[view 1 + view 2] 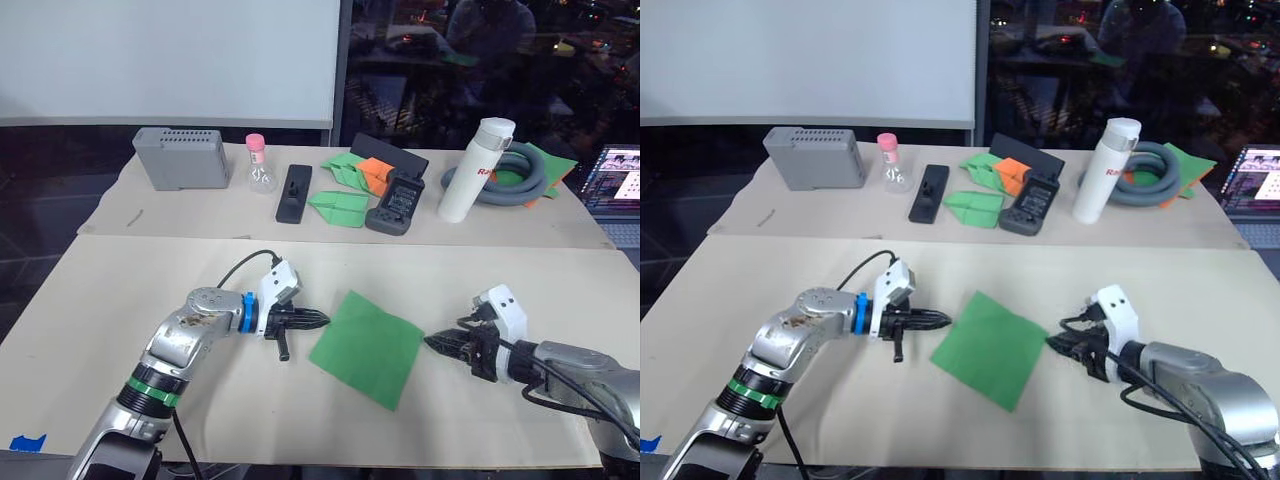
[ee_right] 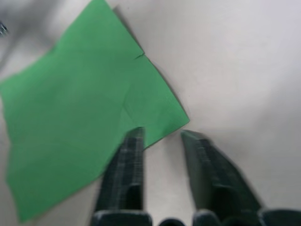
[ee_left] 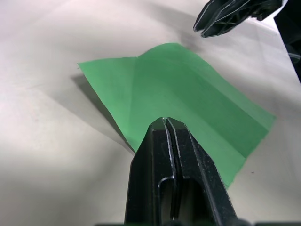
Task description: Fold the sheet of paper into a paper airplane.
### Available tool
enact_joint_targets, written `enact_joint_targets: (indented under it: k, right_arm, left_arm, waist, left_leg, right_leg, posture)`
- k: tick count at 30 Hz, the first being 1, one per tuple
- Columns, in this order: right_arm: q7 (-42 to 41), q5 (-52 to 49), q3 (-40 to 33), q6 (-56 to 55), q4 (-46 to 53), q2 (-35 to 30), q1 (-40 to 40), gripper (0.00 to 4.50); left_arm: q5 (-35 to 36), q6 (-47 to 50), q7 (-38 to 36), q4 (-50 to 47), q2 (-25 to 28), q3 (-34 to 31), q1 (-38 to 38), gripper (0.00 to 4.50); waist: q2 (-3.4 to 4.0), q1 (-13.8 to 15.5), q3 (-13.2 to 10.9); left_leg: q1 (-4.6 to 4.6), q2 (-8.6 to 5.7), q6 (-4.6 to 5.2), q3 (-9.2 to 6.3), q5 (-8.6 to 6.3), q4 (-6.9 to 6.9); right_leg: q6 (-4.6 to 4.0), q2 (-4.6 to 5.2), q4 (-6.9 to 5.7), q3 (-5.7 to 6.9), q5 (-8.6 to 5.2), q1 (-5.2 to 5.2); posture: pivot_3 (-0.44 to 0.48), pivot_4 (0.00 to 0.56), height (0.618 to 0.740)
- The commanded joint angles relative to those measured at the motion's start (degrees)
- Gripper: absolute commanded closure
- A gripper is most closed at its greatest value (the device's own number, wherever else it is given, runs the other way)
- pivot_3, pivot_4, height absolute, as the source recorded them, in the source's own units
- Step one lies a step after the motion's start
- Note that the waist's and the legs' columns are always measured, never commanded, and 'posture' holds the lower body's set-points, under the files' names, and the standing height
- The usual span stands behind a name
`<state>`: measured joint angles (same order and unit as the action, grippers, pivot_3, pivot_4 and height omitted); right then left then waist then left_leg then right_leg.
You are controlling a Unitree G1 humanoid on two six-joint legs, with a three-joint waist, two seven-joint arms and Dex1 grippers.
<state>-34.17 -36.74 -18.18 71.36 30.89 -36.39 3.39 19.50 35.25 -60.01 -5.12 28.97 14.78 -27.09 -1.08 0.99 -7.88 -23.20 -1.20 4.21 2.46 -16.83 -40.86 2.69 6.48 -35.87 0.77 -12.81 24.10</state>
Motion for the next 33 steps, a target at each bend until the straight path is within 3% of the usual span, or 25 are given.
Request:
enact_joint_targets:
  k: [1, 2, 9, 18, 25, 26, 33]
  right_arm:
    - [2.39, -4.94, -5.56, 5.18, 3.36, 1.92, 0.7, 1.53]
    - [3.56, -6.1, -6.93, 6.66, 3.54, 3.95, 0.23, 1.21]
    - [9.32, -11.23, -10.32, 12.28, 3.92, 14.06, -0.5, 1.21]
    - [13.1, -9.37, -7.87, 9.32, 0.53, 15.93, -1.23, 1.21]
    - [11.32, -8.59, -1.76, 2.77, -5.35, 16.5, 1.3, 1.21]
    - [11.12, -8.79, -1.35, 2.4, -5.91, 16.26, 1.94, 1.74]
    - [7.39, -8.71, 2.0, -0.4, -10.51, 10.98, 6.71, 4.07]
  left_arm:
    - [-1.32, -3.88, 0.17, -1.41, -0.95, 1.2, -0.25, 4.5]
    - [-1.55, -4.48, 0.19, -1.19, -1.33, 1.64, -0.09, 4.5]
    - [-3.23, -7.26, -0.15, 0.19, -2.0, 3.54, -0.38, 4.5]
    - [-4.48, -7.69, 0.83, -0.59, -2.16, 4.35, 0.45, 4.5]
    - [-4.34, -4.23, 2.67, -1.98, -2.13, 4.49, 1.46, 4.5]
    - [-4.24, -4.17, 2.79, -2.12, -2.21, 4.46, 1.51, 4.5]
    - [-3.9, -4.02, 3.0, -2.96, -1.38, 3.85, 2.17, 4.5]
  waist:
    - [0.0, -0.09, 0.0]
    - [0.0, -0.11, 0.0]
    - [0.01, -0.3, 0.01]
    - [0.02, -0.4, 0.01]
    - [0.01, -1.0, 0.01]
    - [0.01, -1.08, 0.01]
    - [0.02, -1.02, 0.01]
  left_leg:
    - [0.0, 0.0, 0.0, 0.0, 0.0, 0.0]
    - [0.0, 0.02, 0.0, 0.0, 0.0, 0.0]
    - [0.02, 0.02, -0.01, 0.0, 0.0, 0.04]
    - [0.06, 0.0, -0.02, 0.01, 0.01, 0.03]
    - [0.25, 0.03, -0.02, 0.03, 0.01, 0.03]
    - [0.28, 0.04, -0.03, 0.04, 0.02, 0.04]
    - [0.23, 0.02, -0.06, 0.04, 0.04, 0.1]
  right_leg:
    - [0.0, 0.0, 0.0, 0.0, 0.0, 0.0]
    - [0.0, -0.01, 0.0, 0.0, 0.0, 0.01]
    - [0.0, -0.01, -0.04, -0.03, 0.0, 0.03]
    - [0.0, -0.05, -0.08, -0.01, 0.0, 0.02]
    - [0.0, -0.08, -0.11, -0.03, 0.0, -0.13]
    - [0.0, -0.08, -0.13, -0.04, 0.0, -0.14]
    - [0.01, -0.07, -0.17, -0.04, 0.0, -0.04]
  posture:
    - [0.0, 0.15, 0.74]
    - [0.0, 0.15, 0.74]
    - [0.0, 0.15, 0.74]
    - [0.0, 0.15, 0.74]
    - [0.0, 0.15, 0.74]
    - [0.0, 0.15, 0.74]
    - [0.0, 0.15, 0.74]
